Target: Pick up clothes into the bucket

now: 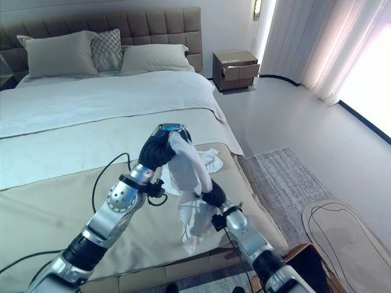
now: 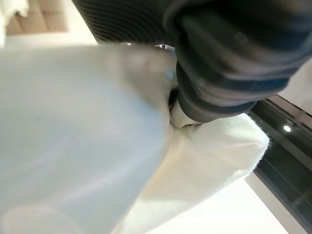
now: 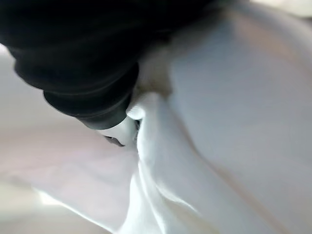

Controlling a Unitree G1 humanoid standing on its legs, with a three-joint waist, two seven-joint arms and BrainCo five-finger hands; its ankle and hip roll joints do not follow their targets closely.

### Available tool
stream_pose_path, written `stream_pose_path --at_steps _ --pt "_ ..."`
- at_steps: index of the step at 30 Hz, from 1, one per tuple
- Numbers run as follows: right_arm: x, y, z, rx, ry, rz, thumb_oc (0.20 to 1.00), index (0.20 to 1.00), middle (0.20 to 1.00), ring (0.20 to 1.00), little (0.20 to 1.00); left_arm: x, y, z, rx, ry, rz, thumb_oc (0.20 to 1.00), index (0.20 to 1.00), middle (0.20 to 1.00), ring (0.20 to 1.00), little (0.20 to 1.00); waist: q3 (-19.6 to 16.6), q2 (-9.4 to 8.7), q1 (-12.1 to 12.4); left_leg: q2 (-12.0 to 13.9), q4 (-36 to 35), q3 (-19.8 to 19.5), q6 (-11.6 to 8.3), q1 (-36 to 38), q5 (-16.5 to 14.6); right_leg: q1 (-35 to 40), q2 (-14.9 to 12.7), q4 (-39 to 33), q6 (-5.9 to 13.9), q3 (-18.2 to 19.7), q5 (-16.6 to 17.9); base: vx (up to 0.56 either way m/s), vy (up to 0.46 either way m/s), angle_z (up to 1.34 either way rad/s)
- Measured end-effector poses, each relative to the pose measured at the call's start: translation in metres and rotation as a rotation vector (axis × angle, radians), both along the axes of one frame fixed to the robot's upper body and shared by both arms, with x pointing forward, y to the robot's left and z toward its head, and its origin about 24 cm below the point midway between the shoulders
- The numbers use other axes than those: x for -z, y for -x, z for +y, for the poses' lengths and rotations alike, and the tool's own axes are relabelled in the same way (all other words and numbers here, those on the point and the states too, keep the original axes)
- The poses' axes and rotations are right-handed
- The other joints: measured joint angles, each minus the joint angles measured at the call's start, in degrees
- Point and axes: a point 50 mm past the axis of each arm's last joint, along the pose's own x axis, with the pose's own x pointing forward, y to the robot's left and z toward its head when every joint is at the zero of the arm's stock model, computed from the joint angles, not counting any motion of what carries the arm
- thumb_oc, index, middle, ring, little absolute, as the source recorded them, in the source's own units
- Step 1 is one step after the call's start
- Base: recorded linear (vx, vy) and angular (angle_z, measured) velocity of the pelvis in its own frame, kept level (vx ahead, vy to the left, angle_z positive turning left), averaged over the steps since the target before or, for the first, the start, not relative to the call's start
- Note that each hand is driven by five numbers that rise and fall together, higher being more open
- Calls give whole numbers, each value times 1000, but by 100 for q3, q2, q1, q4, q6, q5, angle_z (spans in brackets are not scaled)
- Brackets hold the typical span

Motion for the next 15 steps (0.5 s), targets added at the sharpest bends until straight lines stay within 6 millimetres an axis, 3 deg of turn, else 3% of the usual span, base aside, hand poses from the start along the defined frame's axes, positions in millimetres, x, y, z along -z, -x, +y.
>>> stream_pose_path --at_steps 7,12,13,14,15 --pt "8 11 -43 200 -32 12 200 200 200 200 200 56 10 17 -93 -38 206 200 200 200 200 200 -13 -13 1 9 -56 49 2 94 -1 21 9 0 12 70 -11 -9 18 -5" --pt "6 20 -54 267 -56 -14 200 200 200 200 200 96 20 22 -149 -130 320 200 200 200 200 200 -22 -27 -11 6 -102 136 3 117 -3 -15 3 0 30 139 -25 -18 23 -6" --pt "7 21 -54 272 -57 -12 200 200 200 200 200 101 20 21 -154 -135 337 950 950 950 950 950 -23 -24 1 7 -110 149 4 123 -3 -17 -2 -2 35 152 -28 -11 15 -6" --pt "7 22 -55 279 -57 -10 200 200 200 200 200 105 22 20 -156 -142 354 1000 1000 1000 1000 1000 -16 -38 -28 4 -113 160 4 122 -3 -34 7 0 35 166 -28 -20 20 -7" --pt "8 24 -57 295 -56 -9 200 200 200 200 200 111 22 20 -159 -146 372 1000 1000 1000 1000 1000 -23 -38 -7 6 -121 168 4 118 -3 -41 8 -1 36 186 -28 -20 18 -7"
